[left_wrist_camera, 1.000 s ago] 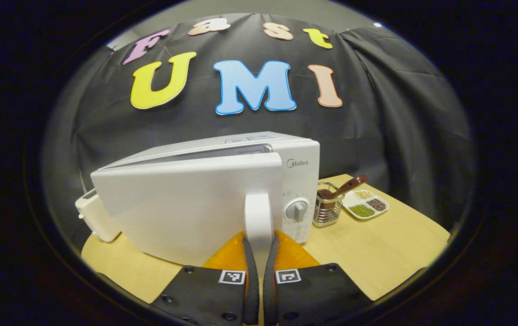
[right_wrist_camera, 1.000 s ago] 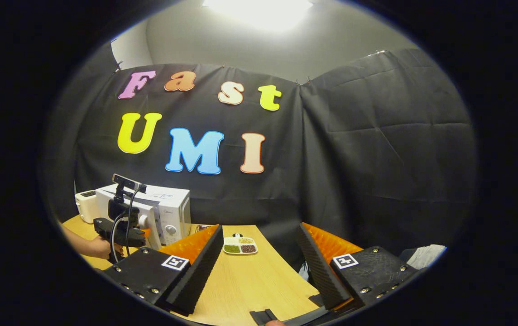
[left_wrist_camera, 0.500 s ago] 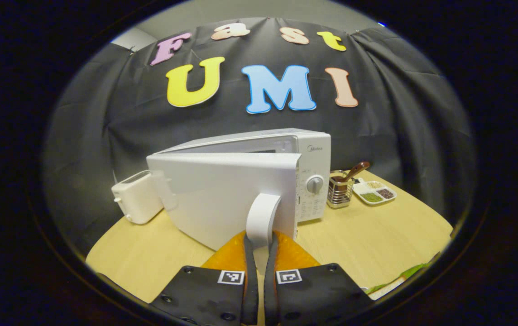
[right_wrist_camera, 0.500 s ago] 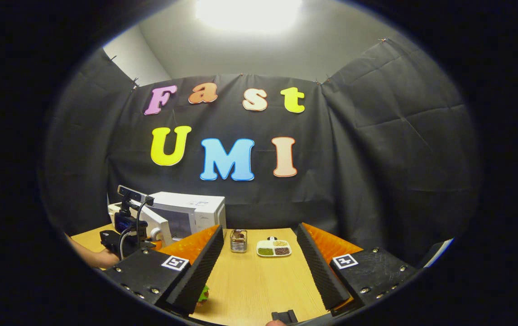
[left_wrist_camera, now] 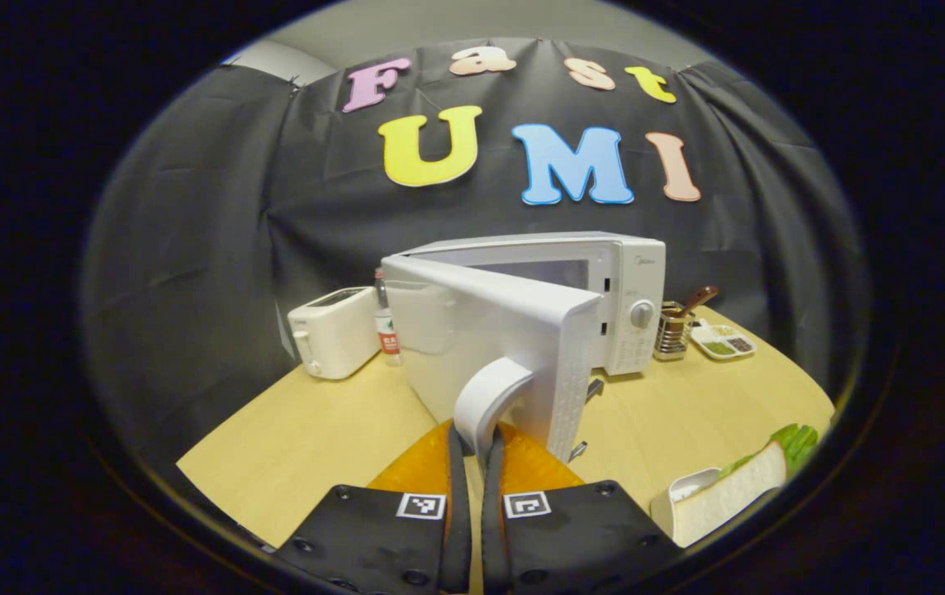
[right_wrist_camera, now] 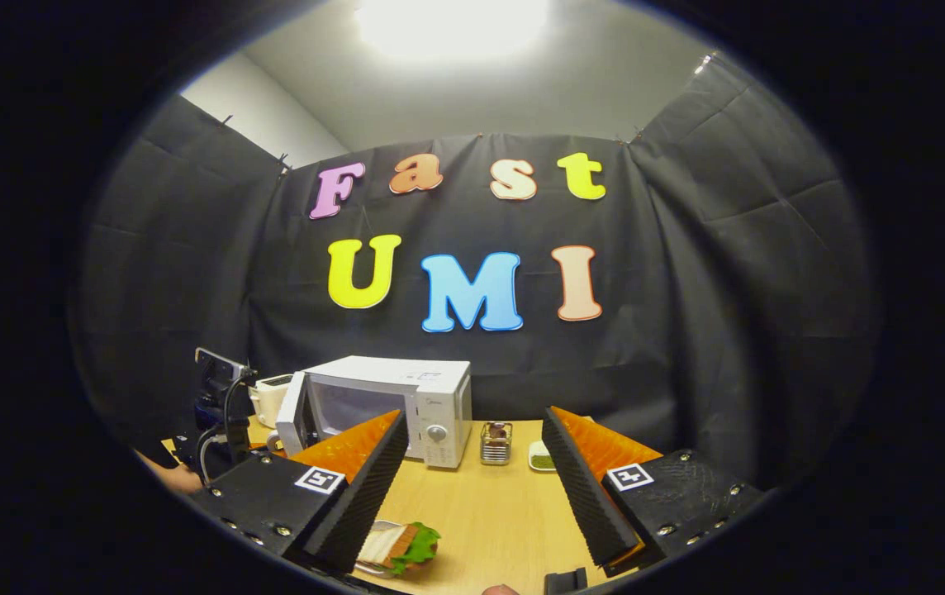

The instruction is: Open the microwave oven with the left hand, put the food in, and close the microwave oven.

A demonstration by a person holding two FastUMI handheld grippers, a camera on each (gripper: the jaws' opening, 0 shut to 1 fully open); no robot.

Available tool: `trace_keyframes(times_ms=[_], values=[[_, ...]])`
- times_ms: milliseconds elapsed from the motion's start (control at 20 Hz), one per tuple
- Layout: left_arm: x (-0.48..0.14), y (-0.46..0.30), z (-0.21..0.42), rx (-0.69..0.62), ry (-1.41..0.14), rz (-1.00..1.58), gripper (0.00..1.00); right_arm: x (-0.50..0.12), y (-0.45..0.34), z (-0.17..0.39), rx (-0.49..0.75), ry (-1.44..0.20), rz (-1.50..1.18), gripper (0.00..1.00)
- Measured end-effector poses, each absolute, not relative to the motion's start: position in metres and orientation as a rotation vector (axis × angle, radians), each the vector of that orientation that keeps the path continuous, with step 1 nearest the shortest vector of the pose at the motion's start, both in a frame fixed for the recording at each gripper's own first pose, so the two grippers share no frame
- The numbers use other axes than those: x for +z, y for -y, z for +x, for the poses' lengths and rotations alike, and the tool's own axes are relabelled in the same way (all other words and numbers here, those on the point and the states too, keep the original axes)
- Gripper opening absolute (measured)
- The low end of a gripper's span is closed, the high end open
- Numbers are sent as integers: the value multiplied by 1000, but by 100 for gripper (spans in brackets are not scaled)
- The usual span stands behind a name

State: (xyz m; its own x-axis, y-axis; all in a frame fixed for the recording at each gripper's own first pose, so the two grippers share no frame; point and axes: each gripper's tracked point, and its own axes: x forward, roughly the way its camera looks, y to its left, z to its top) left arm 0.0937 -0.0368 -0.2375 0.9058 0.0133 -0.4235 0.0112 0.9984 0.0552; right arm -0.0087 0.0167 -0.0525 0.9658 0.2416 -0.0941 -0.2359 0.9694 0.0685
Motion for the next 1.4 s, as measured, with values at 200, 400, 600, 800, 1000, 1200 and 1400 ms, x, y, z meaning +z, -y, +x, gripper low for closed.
trace_keyframes(times_ms=[200,400,600,800,1000,1200,1400], values=[[-239,-8,82,7,-447,39,12,-49,-73,-4,320,-101,51,99],[-242,-52,75,-15,-444,3,12,-54,-129,2,367,-118,56,99],[-244,-79,74,-90,-445,1,12,-58,-187,6,402,-137,70,100],[-247,-104,75,-145,-433,-14,13,-62,-231,9,412,-156,58,99],[-252,-128,76,-196,-430,-32,14,-68,-259,11,392,-175,39,100],[-253,-146,79,-233,-432,-52,21,-71,-275,15,362,-191,28,99],[-250,-165,69,-175,-437,-48,65,-68,-273,23,366,-186,34,99]])
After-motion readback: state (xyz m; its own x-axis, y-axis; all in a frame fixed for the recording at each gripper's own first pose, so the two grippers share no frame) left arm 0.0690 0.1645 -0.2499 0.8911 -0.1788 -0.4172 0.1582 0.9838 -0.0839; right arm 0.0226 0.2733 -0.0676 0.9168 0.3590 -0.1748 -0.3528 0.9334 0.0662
